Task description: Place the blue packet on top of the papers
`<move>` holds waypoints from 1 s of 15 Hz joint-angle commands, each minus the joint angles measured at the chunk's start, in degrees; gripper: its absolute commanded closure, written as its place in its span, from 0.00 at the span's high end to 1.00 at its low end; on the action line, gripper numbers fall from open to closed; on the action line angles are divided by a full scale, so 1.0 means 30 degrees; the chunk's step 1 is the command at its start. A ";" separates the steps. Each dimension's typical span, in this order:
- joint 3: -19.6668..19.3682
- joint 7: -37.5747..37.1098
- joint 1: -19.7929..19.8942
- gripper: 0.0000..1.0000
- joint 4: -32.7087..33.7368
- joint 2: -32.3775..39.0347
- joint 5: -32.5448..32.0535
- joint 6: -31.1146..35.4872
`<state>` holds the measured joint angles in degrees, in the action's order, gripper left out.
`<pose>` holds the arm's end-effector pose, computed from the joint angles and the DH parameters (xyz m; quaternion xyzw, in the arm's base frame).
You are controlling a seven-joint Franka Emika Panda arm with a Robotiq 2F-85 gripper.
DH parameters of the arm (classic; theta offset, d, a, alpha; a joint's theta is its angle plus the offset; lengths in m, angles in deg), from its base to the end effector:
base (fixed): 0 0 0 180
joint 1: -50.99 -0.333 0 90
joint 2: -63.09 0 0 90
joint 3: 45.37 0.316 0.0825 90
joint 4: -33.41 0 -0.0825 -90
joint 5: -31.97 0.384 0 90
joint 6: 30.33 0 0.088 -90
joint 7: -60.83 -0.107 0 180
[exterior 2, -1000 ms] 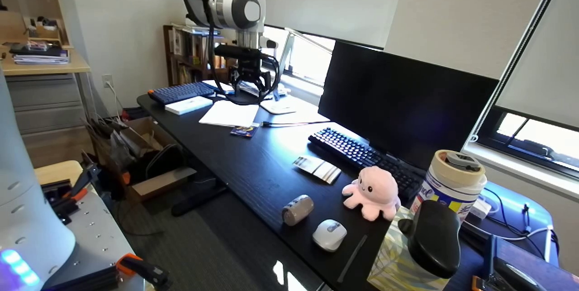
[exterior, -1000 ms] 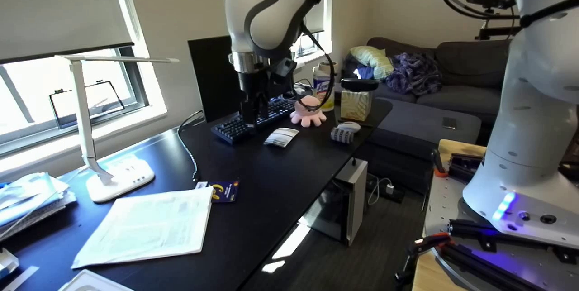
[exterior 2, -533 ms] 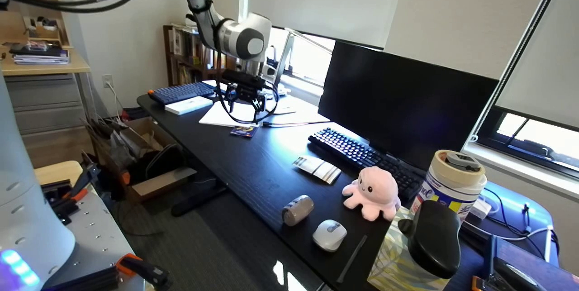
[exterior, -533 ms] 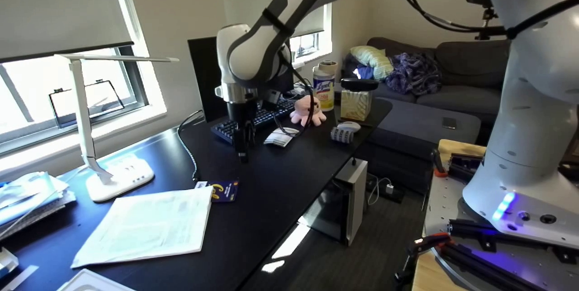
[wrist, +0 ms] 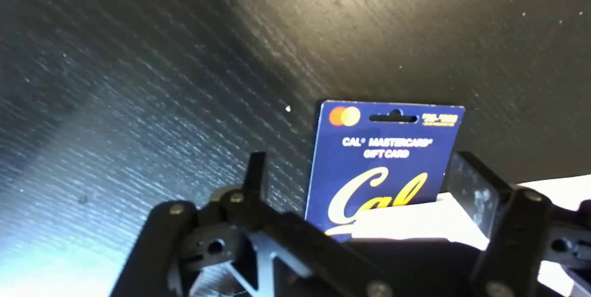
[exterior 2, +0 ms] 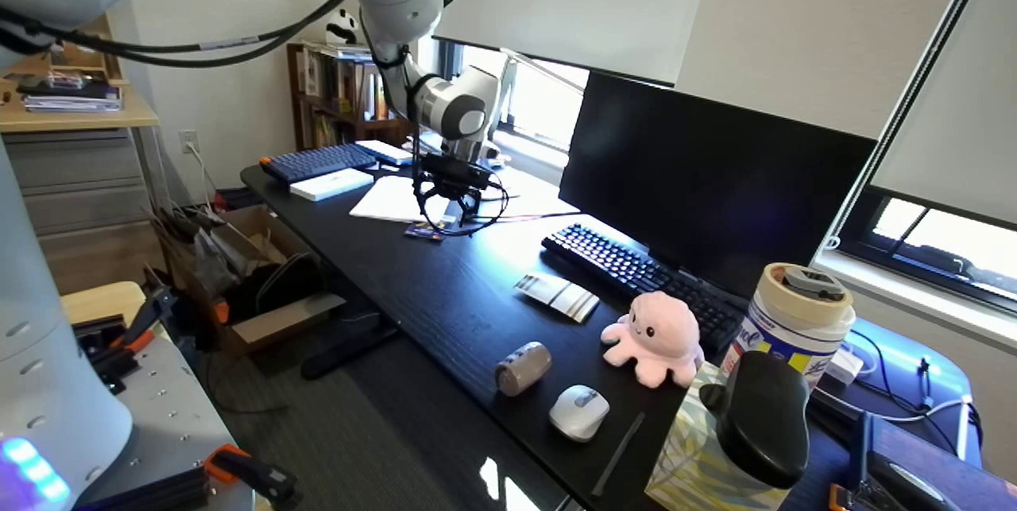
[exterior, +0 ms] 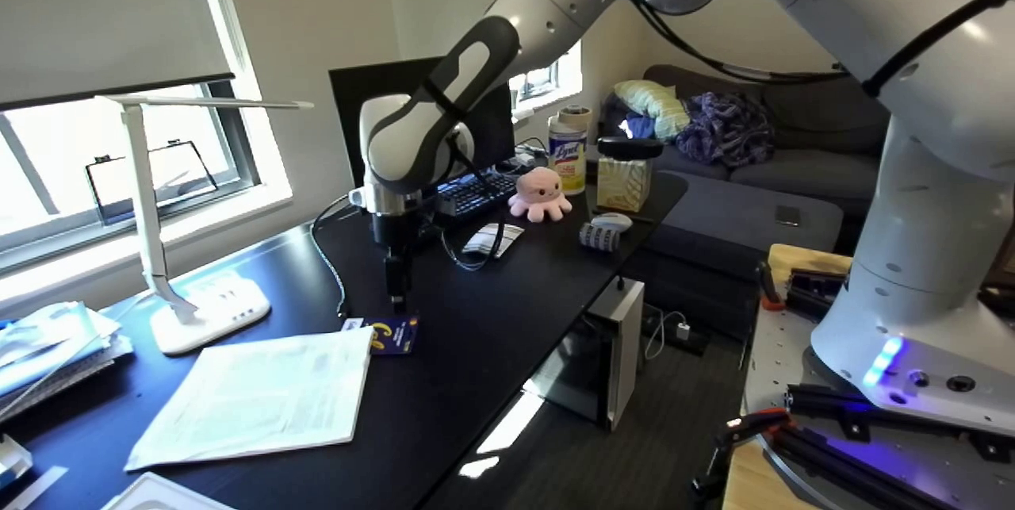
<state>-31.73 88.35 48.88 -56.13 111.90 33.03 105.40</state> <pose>0.6750 0.1676 0.1489 -0.9408 -0.3249 0.0026 0.0967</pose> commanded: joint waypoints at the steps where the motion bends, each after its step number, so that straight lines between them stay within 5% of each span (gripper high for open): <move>1: 0.0984 0.1256 0.0547 1.00 0.2939 0.2141 0.0573 -0.1704; 15: 0.1049 0.0810 0.0119 1.00 0.7587 0.5105 0.1122 -0.6303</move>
<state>-29.57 89.64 49.20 -37.26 124.37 34.19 89.67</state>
